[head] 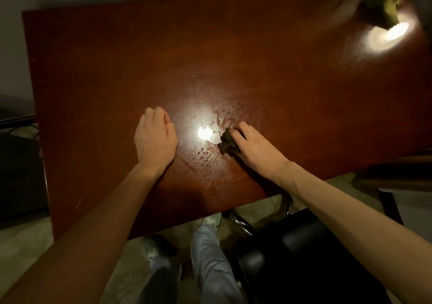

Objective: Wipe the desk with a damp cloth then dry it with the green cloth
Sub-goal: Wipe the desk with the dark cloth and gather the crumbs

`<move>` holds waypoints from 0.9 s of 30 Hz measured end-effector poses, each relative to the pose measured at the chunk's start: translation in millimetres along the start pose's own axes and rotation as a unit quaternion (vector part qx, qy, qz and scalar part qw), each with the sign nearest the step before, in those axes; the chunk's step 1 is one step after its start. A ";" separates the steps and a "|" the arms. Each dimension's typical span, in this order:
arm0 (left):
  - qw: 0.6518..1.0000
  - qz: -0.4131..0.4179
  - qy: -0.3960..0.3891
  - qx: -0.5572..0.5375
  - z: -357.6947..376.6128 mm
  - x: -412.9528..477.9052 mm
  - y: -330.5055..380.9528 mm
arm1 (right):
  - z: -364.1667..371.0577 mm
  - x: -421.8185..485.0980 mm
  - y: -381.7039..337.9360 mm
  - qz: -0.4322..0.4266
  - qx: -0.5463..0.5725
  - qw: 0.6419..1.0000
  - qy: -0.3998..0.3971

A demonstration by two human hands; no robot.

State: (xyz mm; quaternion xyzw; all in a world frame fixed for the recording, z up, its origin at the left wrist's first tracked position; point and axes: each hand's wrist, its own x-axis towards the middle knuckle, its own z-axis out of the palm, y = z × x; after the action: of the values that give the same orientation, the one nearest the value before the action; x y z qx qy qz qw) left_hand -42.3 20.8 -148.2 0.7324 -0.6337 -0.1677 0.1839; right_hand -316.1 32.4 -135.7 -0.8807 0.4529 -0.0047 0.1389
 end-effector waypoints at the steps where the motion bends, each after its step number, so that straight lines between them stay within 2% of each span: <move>1: 1.000 0.002 -0.002 0.001 -1.0 -0.3 0.2 | -1.6 2.1 0.4 -0.008 -0.018 1.000 -0.015; 6: 1.000 0.021 -0.011 0.000 -5.7 -1.6 -1.4 | -15.2 14.5 2.1 -0.054 -0.058 0.995 -0.061; 9: 1.000 0.026 -0.012 0.002 -3.8 -1.8 -3.8 | -18.6 21.0 2.9 -0.044 -0.051 0.995 -0.074; 12: 1.000 0.025 -0.013 0.004 -2.1 -1.5 -4.3 | -26.7 27.9 0.4 0.018 0.031 0.995 -0.093; 15: 1.000 0.024 -0.016 0.007 -0.5 -1.0 -6.2 | -43.9 35.0 5.9 0.143 0.178 0.972 -0.060; 16: 1.000 0.023 -0.016 0.005 0.1 -0.6 -7.1 | -52.2 38.6 9.1 0.203 0.254 0.945 -0.033; 18: 1.000 0.026 -0.011 0.004 1.1 -0.5 -7.5 | -69.7 49.4 16.5 0.306 0.418 0.855 0.038; 20: 1.000 0.026 -0.005 0.006 1.4 -1.0 -6.1 | -86.8 62.3 22.2 0.362 0.561 0.737 0.108; 22: 1.000 0.023 0.001 0.007 1.6 -1.4 -4.0 | -95.4 73.9 26.4 0.381 0.687 0.602 0.142; 23: 1.000 0.021 0.004 0.007 2.0 -1.7 -3.1 | -96.0 79.0 28.6 0.386 0.722 0.553 0.153; 25: 1.000 0.015 0.011 0.006 3.9 -2.5 -2.6 | -88.7 87.6 32.3 0.401 0.754 0.492 0.171; 27: 1.000 0.010 0.018 0.004 7.1 -3.9 -3.6 | -77.0 93.9 31.4 0.408 0.771 0.448 0.197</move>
State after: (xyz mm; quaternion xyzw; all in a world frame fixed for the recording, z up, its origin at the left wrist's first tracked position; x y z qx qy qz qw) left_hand -43.1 24.7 -156.2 0.7298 -0.6381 -0.1499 0.1943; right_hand -296.1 -78.5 -80.5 -0.1023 0.5858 -0.4683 0.6535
